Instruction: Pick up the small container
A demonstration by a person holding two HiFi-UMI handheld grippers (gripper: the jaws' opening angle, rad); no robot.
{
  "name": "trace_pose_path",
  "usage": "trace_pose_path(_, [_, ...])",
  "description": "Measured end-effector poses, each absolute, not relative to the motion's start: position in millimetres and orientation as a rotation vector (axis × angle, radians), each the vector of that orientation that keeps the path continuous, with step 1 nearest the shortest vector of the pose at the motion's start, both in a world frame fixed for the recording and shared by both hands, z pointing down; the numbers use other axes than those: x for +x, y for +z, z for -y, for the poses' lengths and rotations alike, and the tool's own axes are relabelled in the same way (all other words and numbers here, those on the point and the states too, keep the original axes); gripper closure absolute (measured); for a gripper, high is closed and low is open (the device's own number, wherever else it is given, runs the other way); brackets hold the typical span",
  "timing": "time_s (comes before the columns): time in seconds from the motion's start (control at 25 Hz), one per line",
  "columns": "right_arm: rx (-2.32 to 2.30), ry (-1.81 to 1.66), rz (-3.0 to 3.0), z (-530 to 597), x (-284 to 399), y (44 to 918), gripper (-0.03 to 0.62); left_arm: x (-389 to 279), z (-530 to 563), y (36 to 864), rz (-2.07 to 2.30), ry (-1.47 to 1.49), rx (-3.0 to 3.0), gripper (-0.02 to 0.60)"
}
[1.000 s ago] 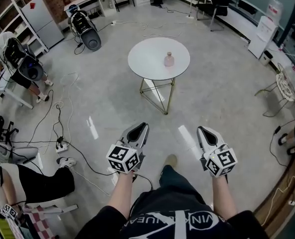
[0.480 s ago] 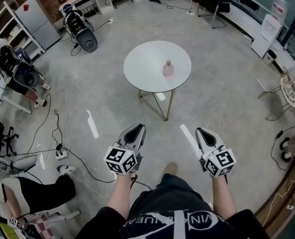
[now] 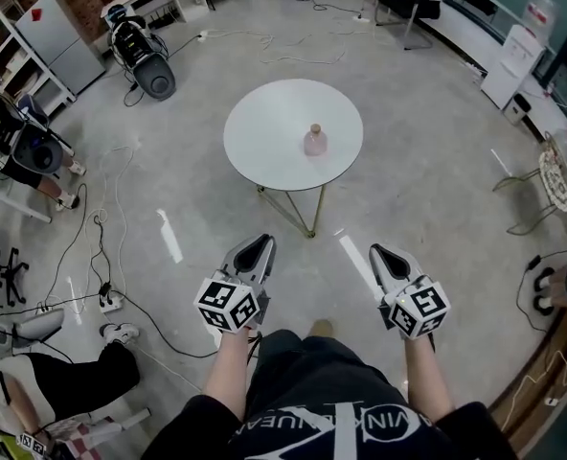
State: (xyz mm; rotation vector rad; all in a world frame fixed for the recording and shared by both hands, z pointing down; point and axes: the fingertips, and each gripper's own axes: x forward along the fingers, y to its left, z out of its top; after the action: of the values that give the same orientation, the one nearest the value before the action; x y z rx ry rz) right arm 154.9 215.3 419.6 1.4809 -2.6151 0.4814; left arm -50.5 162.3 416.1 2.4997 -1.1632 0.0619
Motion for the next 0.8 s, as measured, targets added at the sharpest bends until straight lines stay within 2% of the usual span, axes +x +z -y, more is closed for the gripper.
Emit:
trace_pose_path(0.4, [1.54,0.635,2.58,-198,171,445,0.587,-54,-139,436,1.166,0.124,2.451,0.543])
trace_pose_path(0.8, [1.541,0.699,2.536,-137,168,458,0.586,-38,-70,449,1.082,0.125,2.451,0.543])
